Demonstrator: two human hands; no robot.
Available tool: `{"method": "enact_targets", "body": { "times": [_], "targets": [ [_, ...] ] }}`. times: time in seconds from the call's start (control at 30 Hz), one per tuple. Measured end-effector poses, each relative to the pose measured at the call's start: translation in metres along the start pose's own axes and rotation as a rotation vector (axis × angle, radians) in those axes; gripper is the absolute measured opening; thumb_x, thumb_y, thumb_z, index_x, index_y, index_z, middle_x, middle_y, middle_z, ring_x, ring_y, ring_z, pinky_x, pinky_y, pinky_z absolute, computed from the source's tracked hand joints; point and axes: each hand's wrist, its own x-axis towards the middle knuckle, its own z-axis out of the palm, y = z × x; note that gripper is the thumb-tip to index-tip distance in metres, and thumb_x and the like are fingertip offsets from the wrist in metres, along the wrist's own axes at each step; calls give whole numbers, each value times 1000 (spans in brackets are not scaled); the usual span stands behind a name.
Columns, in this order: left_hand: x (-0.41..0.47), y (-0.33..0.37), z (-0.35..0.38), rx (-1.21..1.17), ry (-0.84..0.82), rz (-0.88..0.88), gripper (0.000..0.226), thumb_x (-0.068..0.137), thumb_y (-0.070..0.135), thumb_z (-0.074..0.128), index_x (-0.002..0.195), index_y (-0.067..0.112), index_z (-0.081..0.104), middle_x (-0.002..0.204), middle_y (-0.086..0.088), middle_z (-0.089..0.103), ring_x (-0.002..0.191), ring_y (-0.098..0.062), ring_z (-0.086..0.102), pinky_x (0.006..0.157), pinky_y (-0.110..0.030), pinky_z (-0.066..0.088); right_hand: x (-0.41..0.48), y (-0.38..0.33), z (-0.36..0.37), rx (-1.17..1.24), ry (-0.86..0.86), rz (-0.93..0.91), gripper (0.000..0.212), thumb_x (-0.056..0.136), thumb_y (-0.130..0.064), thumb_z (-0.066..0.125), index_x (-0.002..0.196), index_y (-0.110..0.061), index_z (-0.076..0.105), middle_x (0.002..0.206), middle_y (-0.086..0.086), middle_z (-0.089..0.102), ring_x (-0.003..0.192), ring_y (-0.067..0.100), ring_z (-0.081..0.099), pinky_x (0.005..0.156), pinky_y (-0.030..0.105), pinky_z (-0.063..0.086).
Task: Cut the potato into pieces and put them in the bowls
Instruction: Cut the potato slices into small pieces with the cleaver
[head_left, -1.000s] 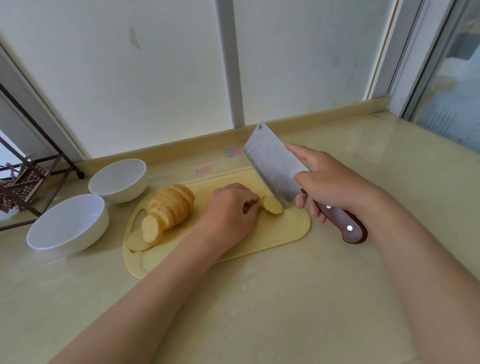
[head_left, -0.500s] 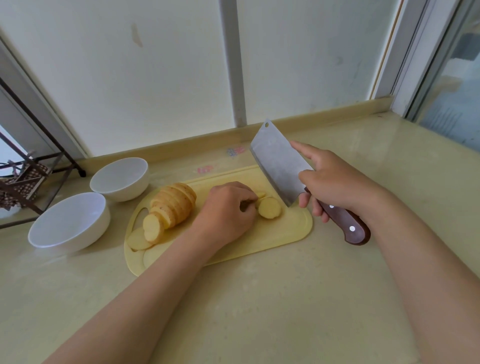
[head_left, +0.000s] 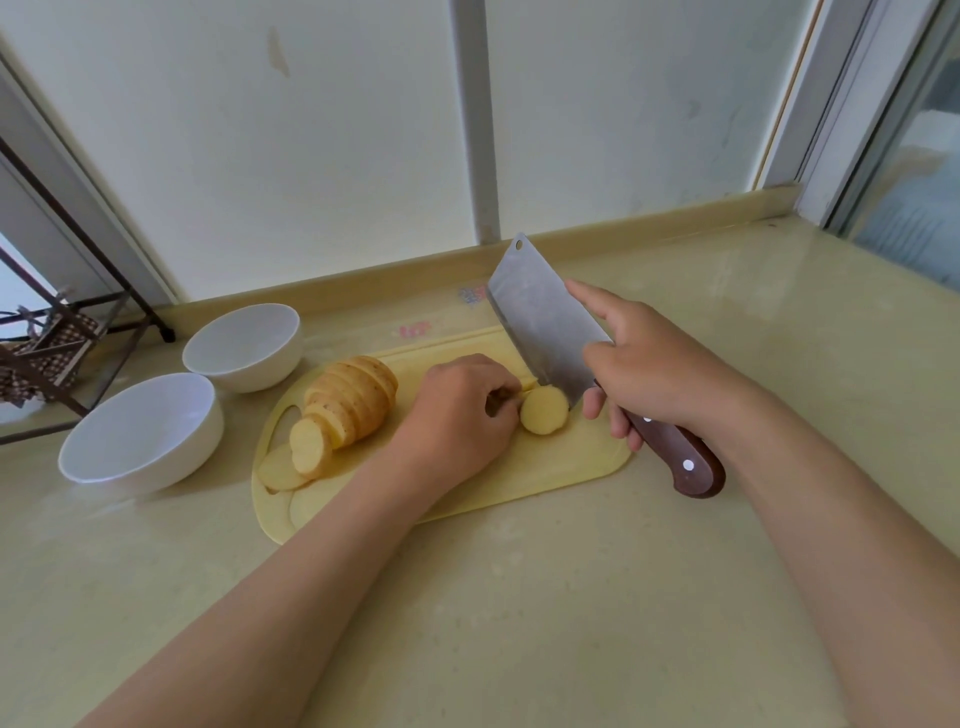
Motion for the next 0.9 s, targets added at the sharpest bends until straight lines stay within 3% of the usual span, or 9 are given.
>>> {"method": "enact_targets", "body": {
  "times": [0.33, 0.43, 0.57, 0.9],
  "targets": [
    [-1, 5, 1, -47, 34, -61, 18, 86, 9, 62, 98, 13, 74, 100, 3, 63, 83, -13, 55, 77, -24, 47, -1, -2, -1, -3, 41, -20, 84, 93, -5, 34, 160, -52, 22, 74, 17, 72, 49, 25, 63, 47, 36, 56],
    [-4, 13, 1, -69, 27, -22, 17, 85, 20, 67, 99, 14, 73, 95, 2, 62, 85, -13, 54, 77, -23, 44, -2, -1, -4, 17, 56, -9, 84, 92, -5, 34, 160, -52, 22, 75, 18, 72, 49, 25, 62, 46, 35, 55],
    [-7, 13, 5, -22, -40, 63, 32, 80, 37, 76, 102, 14, 72, 93, 2, 61, 85, -16, 54, 76, -27, 46, -3, 0, -6, 35, 65, 0, 84, 92, -5, 34, 160, -53, 23, 75, 18, 72, 51, 26, 63, 47, 36, 55],
    [-9, 13, 2, -2, -83, 190, 15, 78, 20, 71, 92, 14, 74, 96, 2, 62, 83, -17, 58, 73, -33, 51, -3, 0, -7, 41, 68, 13, 85, 91, -4, 34, 160, -53, 23, 76, 19, 72, 51, 26, 63, 47, 36, 55]
  ]
}}
